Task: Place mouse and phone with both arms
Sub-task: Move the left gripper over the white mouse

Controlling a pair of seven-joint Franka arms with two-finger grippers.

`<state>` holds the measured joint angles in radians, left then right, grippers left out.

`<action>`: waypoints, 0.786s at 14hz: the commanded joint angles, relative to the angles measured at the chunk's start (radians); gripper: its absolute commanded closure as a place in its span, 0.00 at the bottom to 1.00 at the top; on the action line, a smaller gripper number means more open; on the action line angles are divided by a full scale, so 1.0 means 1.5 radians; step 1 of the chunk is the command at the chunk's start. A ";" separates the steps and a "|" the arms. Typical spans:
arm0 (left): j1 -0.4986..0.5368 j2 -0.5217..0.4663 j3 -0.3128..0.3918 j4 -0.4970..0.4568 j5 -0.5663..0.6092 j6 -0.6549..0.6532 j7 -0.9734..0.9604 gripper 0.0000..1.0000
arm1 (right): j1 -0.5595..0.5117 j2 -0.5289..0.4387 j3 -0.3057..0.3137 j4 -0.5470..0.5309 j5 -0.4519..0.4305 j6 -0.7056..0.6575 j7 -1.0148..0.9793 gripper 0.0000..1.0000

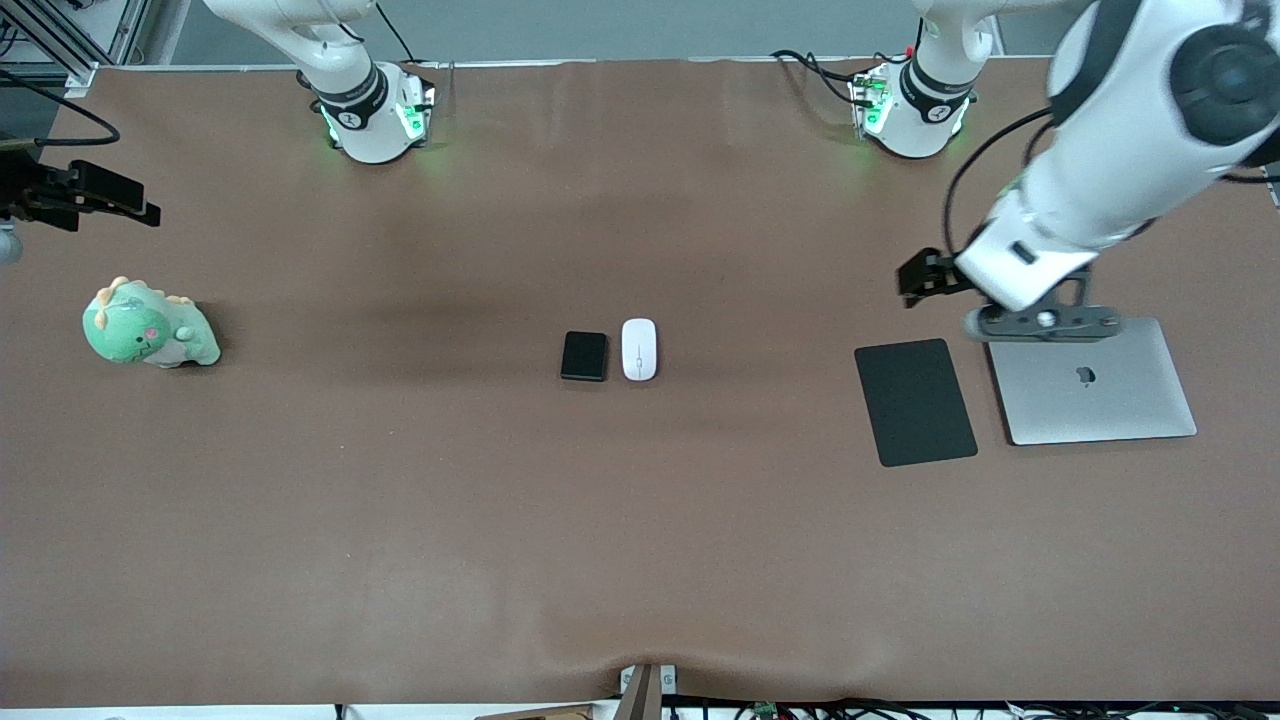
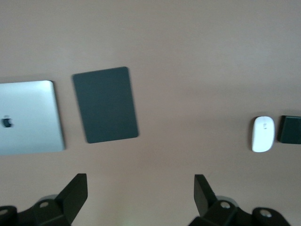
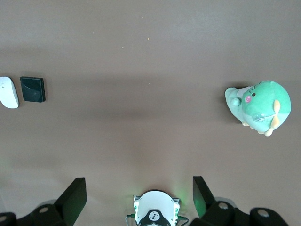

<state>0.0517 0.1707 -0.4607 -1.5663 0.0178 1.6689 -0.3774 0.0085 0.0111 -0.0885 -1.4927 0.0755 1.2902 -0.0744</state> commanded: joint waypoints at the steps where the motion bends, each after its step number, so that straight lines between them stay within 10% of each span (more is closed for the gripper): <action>1: -0.043 0.048 -0.003 -0.002 0.012 0.043 -0.071 0.00 | -0.016 0.008 0.008 0.014 0.012 -0.010 -0.010 0.00; 11: -0.200 0.190 -0.002 0.007 0.047 0.169 -0.283 0.00 | -0.015 0.026 0.008 0.017 0.013 -0.013 -0.009 0.00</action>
<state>-0.2162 0.4165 -0.4643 -1.5770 0.0646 1.8961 -0.7636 0.0085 0.0170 -0.0882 -1.4927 0.0760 1.2847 -0.0744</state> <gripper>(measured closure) 0.000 0.000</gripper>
